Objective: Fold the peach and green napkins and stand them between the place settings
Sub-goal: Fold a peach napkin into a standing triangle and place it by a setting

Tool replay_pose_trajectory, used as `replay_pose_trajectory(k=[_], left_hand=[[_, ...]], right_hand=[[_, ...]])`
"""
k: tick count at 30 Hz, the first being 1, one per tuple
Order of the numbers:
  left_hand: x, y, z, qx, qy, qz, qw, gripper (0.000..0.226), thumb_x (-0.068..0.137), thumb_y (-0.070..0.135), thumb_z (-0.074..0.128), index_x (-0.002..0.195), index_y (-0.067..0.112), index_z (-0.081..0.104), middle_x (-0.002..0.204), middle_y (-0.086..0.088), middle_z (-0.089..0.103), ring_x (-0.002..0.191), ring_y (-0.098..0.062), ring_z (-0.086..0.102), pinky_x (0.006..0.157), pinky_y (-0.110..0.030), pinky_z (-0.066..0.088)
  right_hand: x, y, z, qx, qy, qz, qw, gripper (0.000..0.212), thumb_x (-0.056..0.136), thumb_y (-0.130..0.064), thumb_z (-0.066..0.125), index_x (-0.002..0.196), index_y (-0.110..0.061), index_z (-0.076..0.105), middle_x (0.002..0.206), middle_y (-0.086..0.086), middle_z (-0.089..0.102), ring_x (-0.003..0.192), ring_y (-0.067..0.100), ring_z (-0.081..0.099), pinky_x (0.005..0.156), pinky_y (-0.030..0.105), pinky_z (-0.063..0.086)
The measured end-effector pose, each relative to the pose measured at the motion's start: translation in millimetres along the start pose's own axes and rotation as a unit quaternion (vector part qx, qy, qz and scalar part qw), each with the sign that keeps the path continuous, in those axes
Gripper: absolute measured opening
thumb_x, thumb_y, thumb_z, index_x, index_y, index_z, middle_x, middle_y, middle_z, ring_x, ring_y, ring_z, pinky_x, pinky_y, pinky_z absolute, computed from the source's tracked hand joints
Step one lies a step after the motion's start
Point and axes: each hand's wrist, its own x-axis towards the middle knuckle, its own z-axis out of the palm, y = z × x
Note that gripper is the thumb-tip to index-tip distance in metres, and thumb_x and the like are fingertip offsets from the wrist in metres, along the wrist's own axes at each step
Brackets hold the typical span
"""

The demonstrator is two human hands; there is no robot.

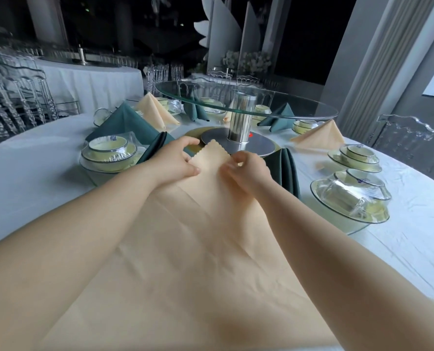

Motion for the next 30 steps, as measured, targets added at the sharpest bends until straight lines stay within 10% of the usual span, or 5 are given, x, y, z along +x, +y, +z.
replay_pose_trajectory(k=[4, 13, 19, 25, 30], left_hand=[[3, -4, 5, 0.011, 0.018, 0.009, 1.000, 0.062, 0.083, 0.004, 0.063, 0.137, 0.020, 0.037, 0.106, -0.010, 0.054, 0.073, -0.009, 0.050, 0.048, 0.000, 0.033], [-36, -3, 14, 0.134, 0.177, 0.123, 0.967, 0.048, 0.082, 0.026, 0.065, 0.127, 0.014, 0.051, 0.131, -0.006, 0.048, 0.119, -0.025, 0.046, 0.097, -0.032, 0.033], [-168, -26, 31, 0.274, 0.049, 0.391, 0.877, 0.027, 0.094, 0.051, 0.029, 0.098, 0.032, 0.048, 0.086, 0.009, 0.071, 0.083, -0.002, 0.053, 0.073, -0.017, 0.038], [-220, -45, 63, 0.322, 0.019, 0.365, 0.873, 0.028, 0.068, 0.037, 0.039, 0.094, 0.029, 0.048, 0.077, 0.014, 0.071, 0.067, -0.001, 0.067, 0.073, -0.017, 0.040], [-209, -38, 66, 0.339, 0.025, 0.323, 0.883, 0.029, 0.063, 0.023, 0.036, 0.075, 0.027, 0.062, 0.061, 0.014, 0.065, 0.050, -0.005, 0.062, 0.038, -0.013, 0.040]], right_hand=[[-35, 12, -16, -0.047, 0.069, -0.050, 0.995, 0.032, 0.088, -0.026, 0.054, 0.119, -0.018, 0.055, 0.126, 0.000, 0.053, 0.119, 0.022, 0.039, 0.096, 0.028, 0.028], [-164, 83, -65, -0.051, 0.025, -0.177, 0.983, 0.013, 0.077, -0.040, 0.058, 0.090, -0.040, 0.059, 0.088, -0.027, 0.058, 0.096, -0.006, 0.050, 0.083, 0.004, 0.031], [-230, 110, -58, -0.163, -0.079, -0.309, 0.934, 0.038, 0.090, -0.058, 0.024, 0.099, -0.033, 0.051, 0.099, -0.019, 0.066, 0.095, -0.004, 0.054, 0.089, 0.008, 0.036], [-231, 104, -45, -0.266, 0.019, -0.322, 0.908, 0.047, 0.093, -0.028, 0.028, 0.077, -0.023, 0.072, 0.083, -0.012, 0.072, 0.072, 0.005, 0.068, 0.073, 0.019, 0.052], [-229, 96, -45, -0.306, -0.009, -0.262, 0.915, 0.015, 0.059, -0.020, 0.055, 0.063, -0.022, 0.069, 0.064, -0.012, 0.068, 0.056, 0.009, 0.065, 0.048, 0.014, 0.047]])
